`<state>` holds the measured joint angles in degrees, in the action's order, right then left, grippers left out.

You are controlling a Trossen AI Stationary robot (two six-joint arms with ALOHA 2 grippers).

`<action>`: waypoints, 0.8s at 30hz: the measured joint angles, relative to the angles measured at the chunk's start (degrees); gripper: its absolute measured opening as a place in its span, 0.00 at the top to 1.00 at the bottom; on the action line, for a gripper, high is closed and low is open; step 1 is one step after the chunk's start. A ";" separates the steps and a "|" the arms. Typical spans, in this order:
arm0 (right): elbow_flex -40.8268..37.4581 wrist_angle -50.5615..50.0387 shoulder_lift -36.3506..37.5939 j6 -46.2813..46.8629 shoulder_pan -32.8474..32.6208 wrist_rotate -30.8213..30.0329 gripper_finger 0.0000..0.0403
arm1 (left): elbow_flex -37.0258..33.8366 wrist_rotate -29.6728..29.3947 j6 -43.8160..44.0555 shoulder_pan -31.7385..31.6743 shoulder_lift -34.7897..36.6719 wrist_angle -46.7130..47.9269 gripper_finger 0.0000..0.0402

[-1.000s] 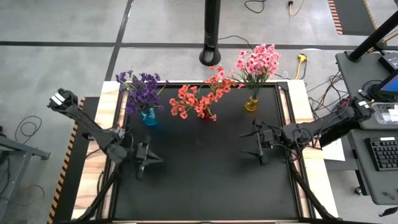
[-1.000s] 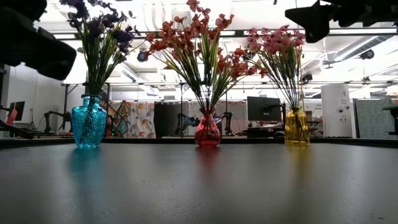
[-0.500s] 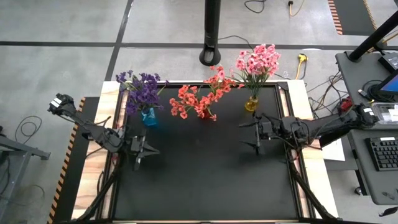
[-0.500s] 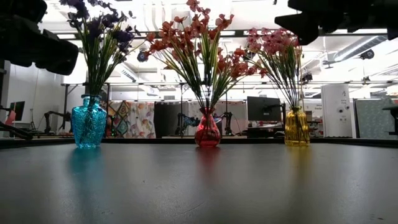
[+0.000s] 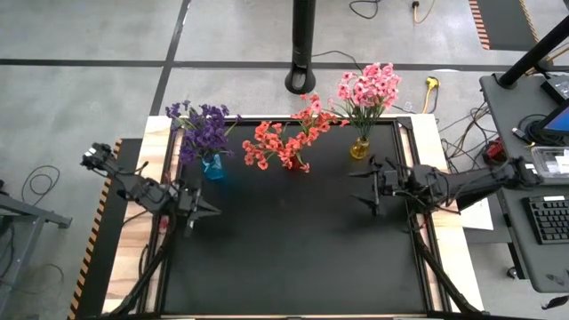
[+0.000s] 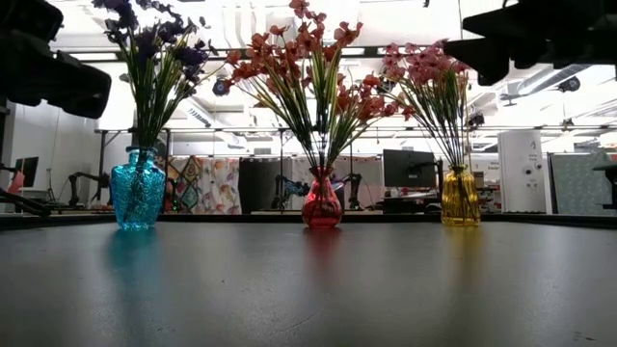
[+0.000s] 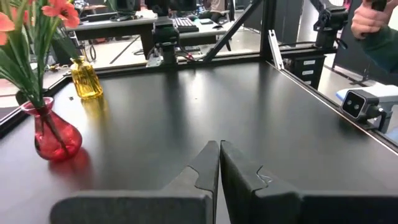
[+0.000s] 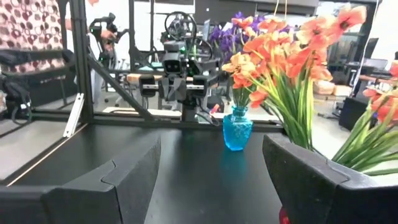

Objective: Sort flowers into vase by color
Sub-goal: Return to Home Position

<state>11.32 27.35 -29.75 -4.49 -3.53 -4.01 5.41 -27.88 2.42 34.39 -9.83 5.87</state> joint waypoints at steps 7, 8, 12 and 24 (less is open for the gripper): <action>-2.84 -0.11 6.84 -0.07 0.00 -0.15 0.32 | 0.02 -0.14 0.03 0.00 8.99 7.77 1.00; -3.16 -0.35 7.79 -0.08 0.00 -0.30 0.32 | 0.09 -0.19 0.07 0.00 9.93 8.42 1.00; -4.20 -2.72 11.71 0.00 0.20 -0.53 0.32 | 0.39 -2.06 0.25 -0.11 9.87 10.09 1.00; -5.08 -12.84 23.80 -0.12 0.20 -2.14 0.32 | 0.46 -3.10 0.27 -0.11 9.87 10.55 1.00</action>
<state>6.24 14.51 -5.95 -4.61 -3.33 -6.15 5.87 -30.98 2.69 34.28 0.03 16.42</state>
